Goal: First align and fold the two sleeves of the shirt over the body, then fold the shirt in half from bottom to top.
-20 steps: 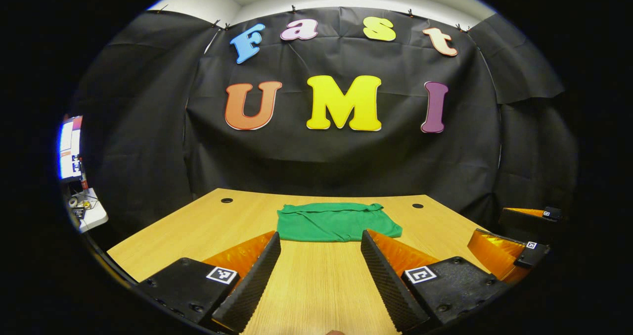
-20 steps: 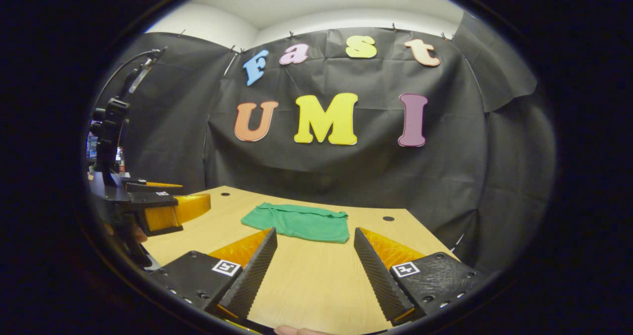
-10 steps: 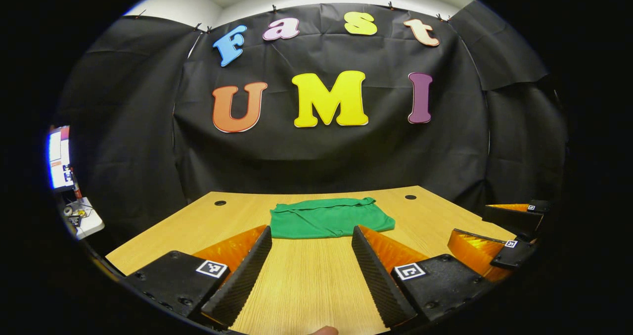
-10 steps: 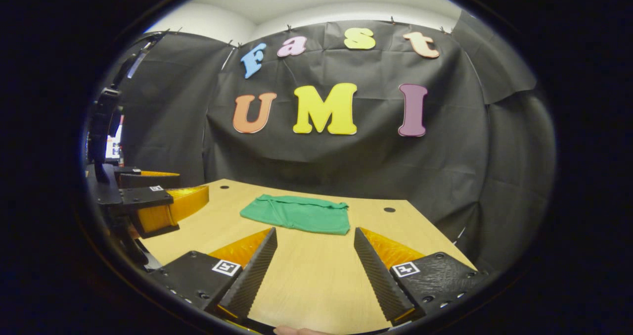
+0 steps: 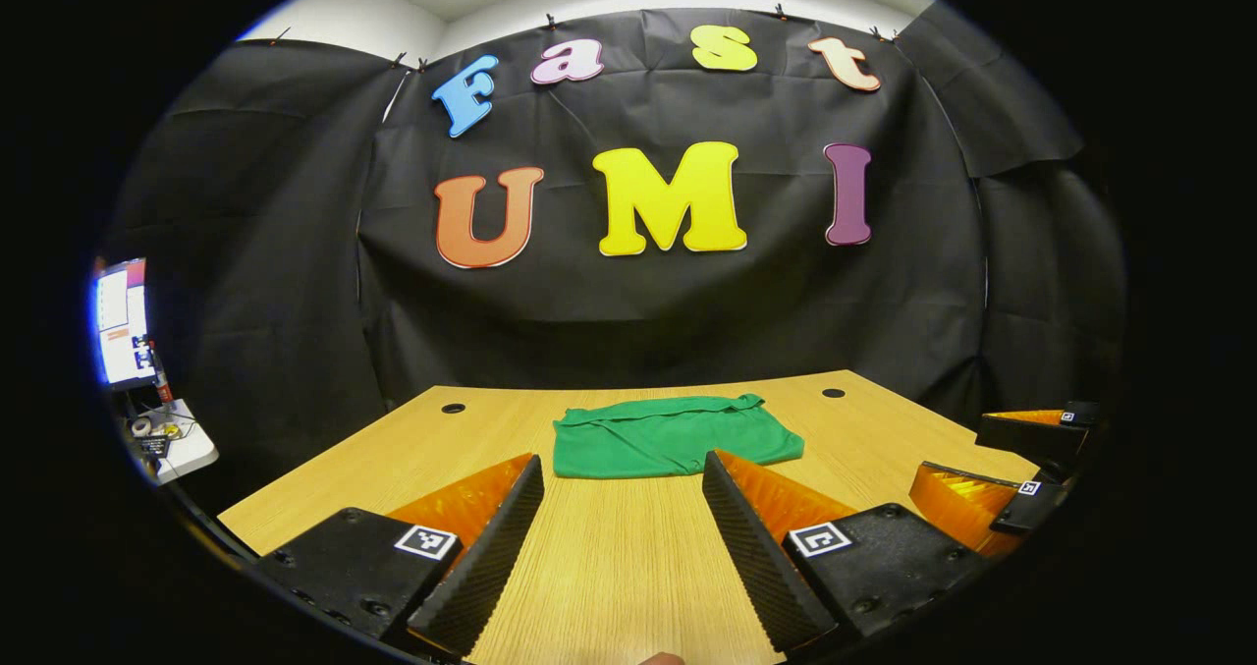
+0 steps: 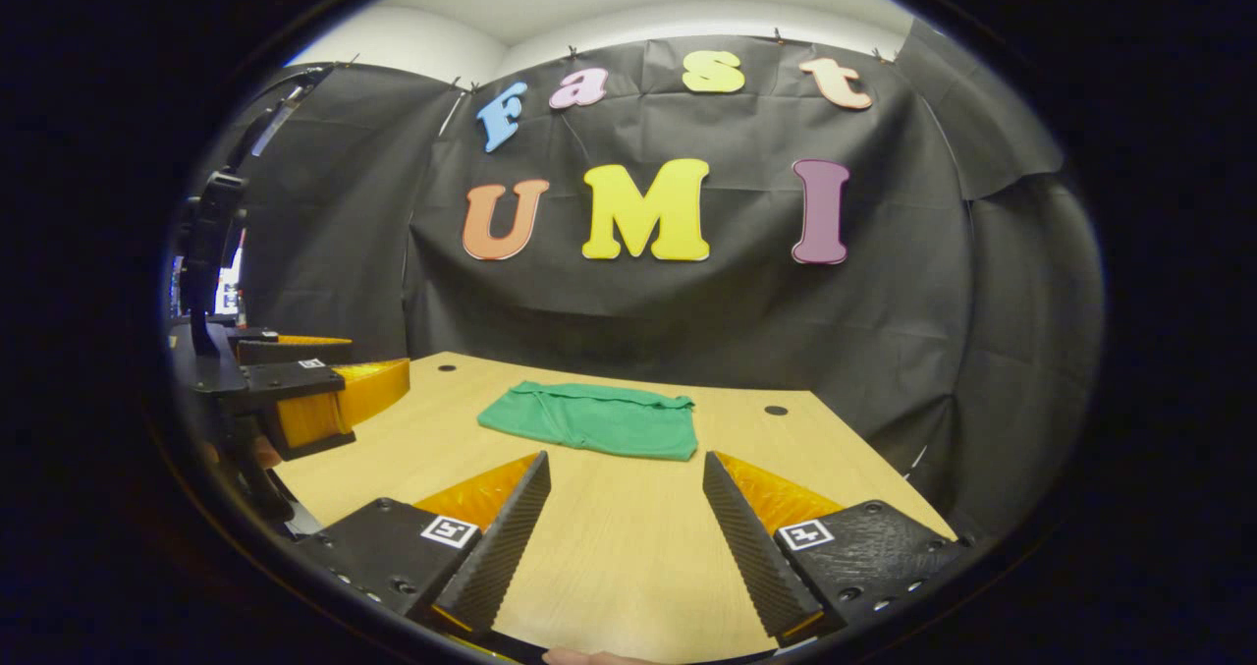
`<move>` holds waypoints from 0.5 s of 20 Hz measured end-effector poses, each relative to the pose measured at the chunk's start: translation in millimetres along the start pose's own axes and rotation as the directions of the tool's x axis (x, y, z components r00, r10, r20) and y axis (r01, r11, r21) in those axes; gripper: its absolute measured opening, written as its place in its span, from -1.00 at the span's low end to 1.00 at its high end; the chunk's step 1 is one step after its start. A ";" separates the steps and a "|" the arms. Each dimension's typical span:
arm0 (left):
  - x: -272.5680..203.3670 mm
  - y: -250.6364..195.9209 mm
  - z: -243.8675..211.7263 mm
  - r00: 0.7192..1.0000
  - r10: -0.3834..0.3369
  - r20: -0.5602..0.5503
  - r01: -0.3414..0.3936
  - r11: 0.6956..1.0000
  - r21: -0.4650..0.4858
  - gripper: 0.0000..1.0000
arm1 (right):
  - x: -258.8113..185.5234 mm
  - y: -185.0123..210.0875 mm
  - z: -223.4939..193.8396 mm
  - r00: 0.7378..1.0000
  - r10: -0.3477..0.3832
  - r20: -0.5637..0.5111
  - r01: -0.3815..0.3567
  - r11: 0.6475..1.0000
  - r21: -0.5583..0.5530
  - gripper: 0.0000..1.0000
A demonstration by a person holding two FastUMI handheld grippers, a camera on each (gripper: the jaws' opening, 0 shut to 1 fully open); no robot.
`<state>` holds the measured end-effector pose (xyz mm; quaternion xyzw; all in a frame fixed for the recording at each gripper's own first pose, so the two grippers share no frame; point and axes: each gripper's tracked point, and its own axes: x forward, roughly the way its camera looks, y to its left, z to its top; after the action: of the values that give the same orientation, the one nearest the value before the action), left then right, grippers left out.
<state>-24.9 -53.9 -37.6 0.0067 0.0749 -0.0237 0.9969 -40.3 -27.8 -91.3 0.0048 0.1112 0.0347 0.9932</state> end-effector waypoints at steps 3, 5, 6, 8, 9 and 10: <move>0.5 -2.1 -0.2 1.000 -0.003 -0.002 0.003 1.000 0.007 1.00 | 0.6 -0.6 -1.0 1.000 -0.003 0.002 0.003 1.000 -0.005 0.92; 1.4 -1.5 -0.9 1.000 0.000 -0.004 0.000 1.000 0.009 1.00 | 1.2 -1.3 -2.2 1.000 -0.006 0.000 0.006 1.000 -0.006 0.90; 1.1 -1.1 -0.6 1.000 0.002 -0.004 -0.002 1.000 0.008 1.00 | 1.6 -1.3 -2.3 1.000 -0.006 -0.003 0.006 1.000 -0.006 0.92; 1.0 0.0 -1.4 1.000 0.003 -0.005 -0.003 1.000 0.006 1.00 | 2.9 -5.2 -0.7 1.000 -0.015 0.000 0.015 1.000 -0.006 0.89; 0.9 0.2 -1.0 1.000 0.005 -0.005 -0.005 1.000 0.005 1.00 | 3.5 -7.6 1.2 1.000 -0.020 0.004 0.020 1.000 0.000 0.89; 0.6 0.2 -0.5 1.000 0.005 -0.005 -0.005 1.000 0.005 1.00 | 4.5 -9.0 3.0 1.000 -0.022 0.006 0.022 1.000 0.005 0.90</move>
<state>-24.3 -53.7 -38.2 0.0092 0.0775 -0.0215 0.9967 -34.7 -36.5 -89.5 0.0059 0.1081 0.0235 0.9938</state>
